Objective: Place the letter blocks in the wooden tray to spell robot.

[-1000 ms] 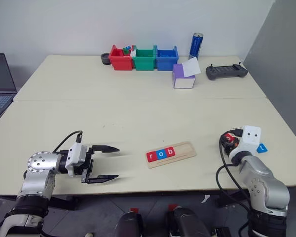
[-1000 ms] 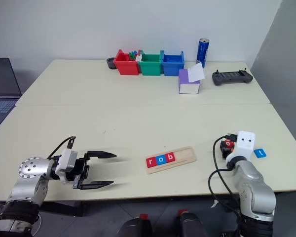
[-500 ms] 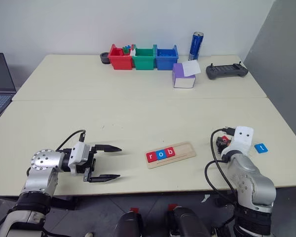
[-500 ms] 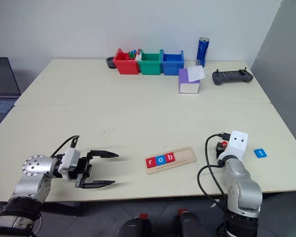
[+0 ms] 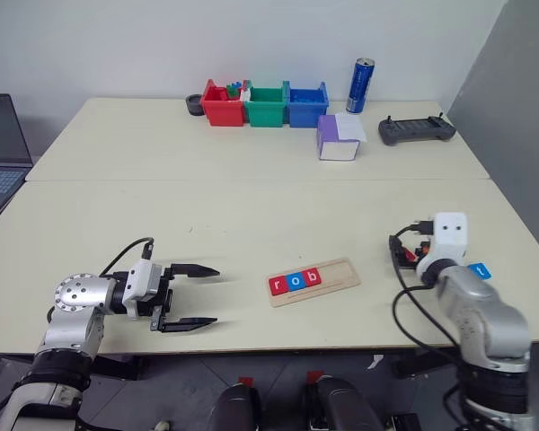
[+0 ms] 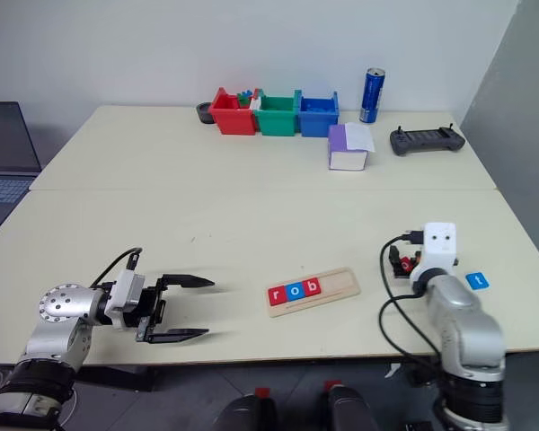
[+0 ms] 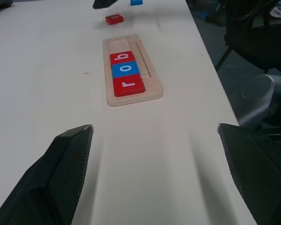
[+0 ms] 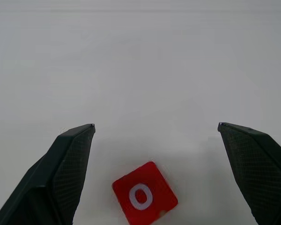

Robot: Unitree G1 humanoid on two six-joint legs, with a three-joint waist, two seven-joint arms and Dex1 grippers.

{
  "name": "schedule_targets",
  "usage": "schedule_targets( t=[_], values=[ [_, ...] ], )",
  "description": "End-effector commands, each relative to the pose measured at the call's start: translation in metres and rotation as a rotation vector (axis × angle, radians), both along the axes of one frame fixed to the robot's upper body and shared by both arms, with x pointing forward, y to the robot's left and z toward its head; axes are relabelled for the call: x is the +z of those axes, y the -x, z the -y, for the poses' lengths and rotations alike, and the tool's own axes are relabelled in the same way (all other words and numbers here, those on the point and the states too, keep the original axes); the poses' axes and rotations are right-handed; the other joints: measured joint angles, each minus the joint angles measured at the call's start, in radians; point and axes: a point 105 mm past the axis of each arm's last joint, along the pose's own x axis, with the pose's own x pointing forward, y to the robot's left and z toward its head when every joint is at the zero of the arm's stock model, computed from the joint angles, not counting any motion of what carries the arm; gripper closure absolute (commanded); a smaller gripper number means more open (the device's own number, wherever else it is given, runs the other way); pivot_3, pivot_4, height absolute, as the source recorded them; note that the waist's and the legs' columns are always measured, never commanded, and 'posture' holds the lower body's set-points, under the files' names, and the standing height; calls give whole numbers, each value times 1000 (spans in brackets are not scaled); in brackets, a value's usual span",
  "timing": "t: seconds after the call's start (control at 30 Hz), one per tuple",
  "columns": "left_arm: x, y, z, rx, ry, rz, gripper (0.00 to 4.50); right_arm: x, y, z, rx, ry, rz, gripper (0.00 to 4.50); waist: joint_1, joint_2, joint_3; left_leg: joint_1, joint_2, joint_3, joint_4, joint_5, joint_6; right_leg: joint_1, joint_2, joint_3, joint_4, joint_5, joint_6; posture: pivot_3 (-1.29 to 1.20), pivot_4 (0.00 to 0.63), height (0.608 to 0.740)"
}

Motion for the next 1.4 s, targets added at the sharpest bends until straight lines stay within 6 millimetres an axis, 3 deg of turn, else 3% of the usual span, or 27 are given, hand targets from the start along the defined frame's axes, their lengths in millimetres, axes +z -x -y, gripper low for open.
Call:
schedule_targets(
  t=[0.03, 0.2, 0.33, 0.5, 0.8, 0.93, 1.1, 1.2, 1.4],
  values=[
    [4, 1, -6, 12, 2, 29, 0, 18, 2, 10, 262, -4, 18, 28, 1, 0, 0, 0, 0, 0, 0, 0, 0, 0, 0, 0, 0, 0, 0, 0, 150, 740],
    [4, 4, -7, 16, 8, 35, 0, 14, 16, 14, 573, 54, -69, 28, -2, 0, 0, 0, 1, 0, 0, -1, 1, 0, 1, 0, 0, 0, 0, 0, 150, 740],
    [6, 7, -8, 18, 10, 41, 0, 1, 6, 21, 652, 125, -124, 28, -4, -1, 1, 1, 1, 0, 1, -1, 1, 0, 1, 0, 0, 0, 0, 0, 150, 740],
    [10, 10, -10, 29, 12, 48, 0, -5, -9, 18, 640, 131, -110, 28, 2, -1, 1, 0, 1, 0, 1, 0, 1, 0, 1, 0, 0, 0, 1, 0, 150, 740],
    [10, 17, -10, 50, 13, 39, 0, -15, -10, 21, 646, 147, -137, 28, 3, 0, 2, 0, 1, 1, 1, 0, 1, 0, 0, 0, 0, 0, 1, 0, 150, 740],
    [10, 16, -10, 59, 15, 44, 0, -20, -11, 28, 560, 140, -141, 28, 3, 0, 2, 1, 1, 1, 1, 0, 1, 0, 0, 0, 1, 0, 1, 0, 150, 740],
    [10, 17, -11, 64, 15, 44, 0, -24, -4, 19, 469, 58, -88, 28, 3, 0, 2, 0, 1, 0, 1, 0, 0, 0, 0, 0, 1, 0, 0, 0, 150, 740],
    [10, 16, -11, 64, 14, 43, 0, -21, 2, 17, 471, 35, -66, 28, 3, 0, 2, 1, 1, 0, 1, 0, 0, 1, 0, 0, 1, 0, 0, 0, 150, 740],
    [12, 11, -11, 49, 3, 49, 0, -14, -4, 32, 480, 88, -92, 28, 3, 1, 2, 1, 1, 1, 1, 0, 1, 1, 0, 0, 1, 0, 1, 0, 150, 740]
  ],
)
